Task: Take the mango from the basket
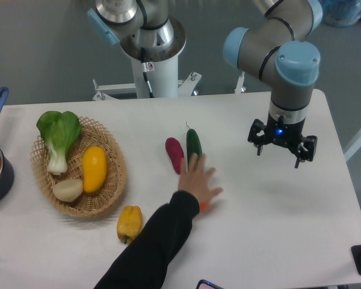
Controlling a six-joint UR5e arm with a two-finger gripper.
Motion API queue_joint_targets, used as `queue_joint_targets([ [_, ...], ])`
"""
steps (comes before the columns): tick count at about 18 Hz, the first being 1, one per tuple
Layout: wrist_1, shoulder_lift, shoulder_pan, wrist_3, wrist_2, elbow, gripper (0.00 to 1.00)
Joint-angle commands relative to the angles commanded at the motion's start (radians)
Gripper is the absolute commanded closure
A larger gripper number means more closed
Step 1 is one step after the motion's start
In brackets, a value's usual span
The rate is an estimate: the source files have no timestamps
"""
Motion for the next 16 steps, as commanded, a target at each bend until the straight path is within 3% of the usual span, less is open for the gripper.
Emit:
queue_joint_targets([
  [16,0.006,0.002,-0.015,-0.031,0.000,-0.011,0.00],
])
